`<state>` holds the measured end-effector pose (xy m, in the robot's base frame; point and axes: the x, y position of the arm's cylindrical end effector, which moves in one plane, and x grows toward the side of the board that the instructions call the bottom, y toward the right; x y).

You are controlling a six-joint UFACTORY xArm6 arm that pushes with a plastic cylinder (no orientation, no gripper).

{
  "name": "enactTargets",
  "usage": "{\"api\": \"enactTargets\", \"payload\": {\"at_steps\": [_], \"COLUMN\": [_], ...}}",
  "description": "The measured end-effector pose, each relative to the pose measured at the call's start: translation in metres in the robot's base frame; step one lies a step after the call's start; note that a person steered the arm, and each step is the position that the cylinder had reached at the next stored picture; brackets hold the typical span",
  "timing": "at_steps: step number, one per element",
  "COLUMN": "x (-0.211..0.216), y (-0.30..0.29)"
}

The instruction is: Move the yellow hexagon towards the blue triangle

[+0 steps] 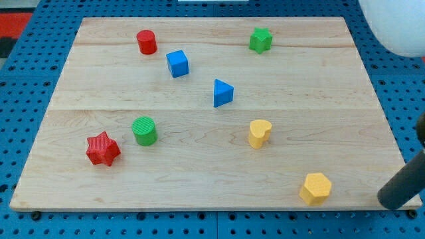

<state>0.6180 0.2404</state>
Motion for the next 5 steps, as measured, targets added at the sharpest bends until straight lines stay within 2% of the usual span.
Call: {"api": "enactTargets", "payload": {"at_steps": [1,2,3,4,5], "x": [0.000,0.001,-0.011,-0.026,-0.032], "y": [-0.038,-0.120,-0.158,-0.103,-0.103]}}
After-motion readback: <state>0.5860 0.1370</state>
